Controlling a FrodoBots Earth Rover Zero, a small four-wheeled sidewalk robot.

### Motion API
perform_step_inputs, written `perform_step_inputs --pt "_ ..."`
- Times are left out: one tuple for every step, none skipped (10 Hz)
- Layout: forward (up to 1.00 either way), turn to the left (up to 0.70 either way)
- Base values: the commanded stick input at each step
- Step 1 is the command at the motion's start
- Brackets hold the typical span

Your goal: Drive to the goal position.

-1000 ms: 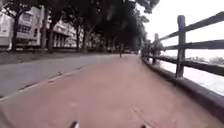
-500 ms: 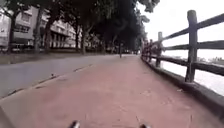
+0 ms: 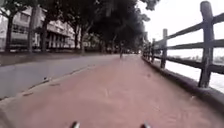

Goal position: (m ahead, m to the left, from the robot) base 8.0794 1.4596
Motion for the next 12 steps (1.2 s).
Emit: perform_step_inputs --pt "0.7 -0.27" --pt "0.7 -0.03" --pt "0.7 0.0" --pt "0.7 0.0" --pt "0.7 0.0" --pt "0.7 0.0" --pt "0.7 0.0" --pt "0.7 0.0" --pt "0.7 0.0" --pt "0.7 0.0" --pt "0.7 0.0" --pt "0.7 -0.31"
